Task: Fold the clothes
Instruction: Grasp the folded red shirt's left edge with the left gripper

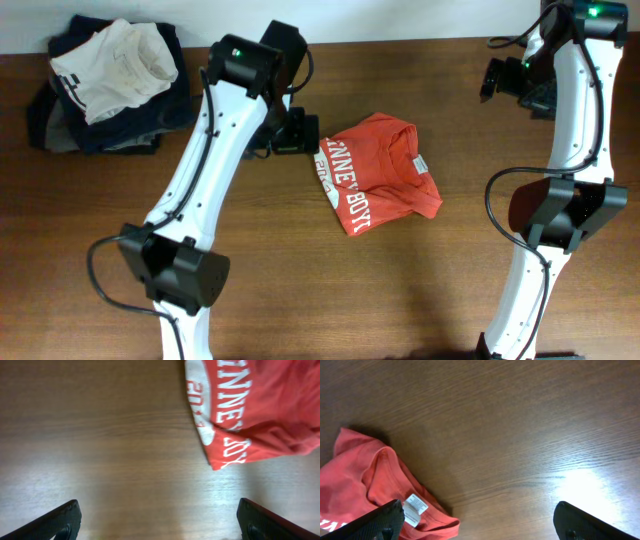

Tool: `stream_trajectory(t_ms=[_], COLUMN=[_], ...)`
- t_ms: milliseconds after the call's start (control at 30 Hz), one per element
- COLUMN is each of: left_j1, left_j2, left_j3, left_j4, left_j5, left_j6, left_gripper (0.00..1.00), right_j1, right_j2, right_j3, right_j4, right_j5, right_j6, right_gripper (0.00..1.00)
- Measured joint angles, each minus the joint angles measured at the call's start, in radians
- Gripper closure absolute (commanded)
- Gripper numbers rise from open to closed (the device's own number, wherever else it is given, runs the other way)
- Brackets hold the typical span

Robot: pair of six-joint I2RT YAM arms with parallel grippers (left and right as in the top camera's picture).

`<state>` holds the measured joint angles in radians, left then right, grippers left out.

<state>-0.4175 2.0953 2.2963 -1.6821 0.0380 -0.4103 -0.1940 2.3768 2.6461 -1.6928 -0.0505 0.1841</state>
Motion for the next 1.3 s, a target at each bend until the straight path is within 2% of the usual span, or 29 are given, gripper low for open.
stream_trajectory(t_ms=[33, 100, 133, 200, 333, 467, 633, 667, 700, 733, 767, 800, 833, 900, 1033, 1100, 1133, 1167, 1300], left_j1=[-0.001, -0.033, -0.066, -0.078, -0.061, 0.036, 0.033, 0.03, 0.027, 0.023, 0.021, 0.02, 0.02, 0.016, 0.014, 0.03, 0.064, 0.129, 0.309], left_j2=[-0.038, -0.122, -0.132, -0.138, -0.14, -0.141, -0.075, -0.068, -0.06, -0.053, -0.048, -0.042, -0.025, -0.013, -0.008, -0.008, -0.006, -0.002, 0.009], left_j3=[-0.058, -0.262, -0.374, -0.49, -0.755, -0.989, -1.04, -1.037, -1.034, -1.031, -1.028, -1.028, -1.028, -1.031, -1.03, -1.007, -0.954, -0.904, -0.777], left_j4=[0.008, 0.194, 0.355, 0.561, 0.851, 1.177, 1.306, 1.317, 1.325, 1.329, 1.328, 1.329, 1.34, 1.375, 1.407, 1.353, 1.249, 1.21, 1.18], left_j5=[-0.014, -0.007, 0.032, 0.072, 0.227, 0.446, 0.555, 0.569, 0.585, 0.594, 0.583, 0.57, 0.55, 0.522, 0.499, 0.477, 0.443, 0.397, 0.287], left_j6=[-0.004, -0.01, -0.014, -0.014, -0.013, -0.012, -0.056, -0.061, -0.064, -0.077, -0.101, -0.116, -0.133, -0.157, -0.165, -0.127, -0.08, -0.029, 0.149], left_gripper=[0.01, 0.01, 0.01, 0.01, 0.01, 0.01, 0.01, 0.06, 0.16, 0.37, 0.5, 0.71, 0.83, 0.99, 0.99, 0.99, 0.99, 0.99, 0.99], right_j1=[0.0, 0.0, 0.0, 0.0, 0.0, 0.0, 0.0, 0.0, 0.0, 0.0, 0.0, 0.0, 0.0, 0.0, 0.0, 0.0, 0.0, 0.0, 0.0], right_j2=[0.0, 0.0, 0.0, 0.0, 0.0, 0.0, 0.0, 0.0, 0.0, 0.0, 0.0, 0.0, 0.0, 0.0, 0.0, 0.0, 0.0, 0.0, 0.0], right_j3=[0.0, 0.0, 0.0, 0.0, 0.0, 0.0, 0.0, 0.0, 0.0, 0.0, 0.0, 0.0, 0.0, 0.0, 0.0, 0.0, 0.0, 0.0, 0.0], right_j4=[0.0, 0.001, 0.001, 0.001, 0.0, 0.0, 0.0, 0.0, 0.0, 0.0, 0.0, 0.0, 0.0, 0.0, 0.0, 0.0, 0.0, 0.0, 0.0], right_j5=[0.011, 0.026, 0.028, 0.028, 0.028, 0.028, 0.028, 0.028, 0.028, 0.028, 0.028, 0.026, 0.024, 0.022, 0.011, 0.008, 0.008, 0.008, -0.028], right_j6=[-0.001, -0.002, -0.002, -0.003, -0.003, -0.004, -0.003, -0.004, -0.004, -0.003, -0.003, -0.004, -0.003, -0.003, -0.003, -0.003, -0.003, -0.003, -0.004], right_gripper=[0.01, 0.01, 0.01, 0.01, 0.01, 0.01, 0.01, 0.01, 0.01, 0.01, 0.02, 0.01, 0.01, 0.01, 0.01, 0.01, 0.01, 0.01, 0.01])
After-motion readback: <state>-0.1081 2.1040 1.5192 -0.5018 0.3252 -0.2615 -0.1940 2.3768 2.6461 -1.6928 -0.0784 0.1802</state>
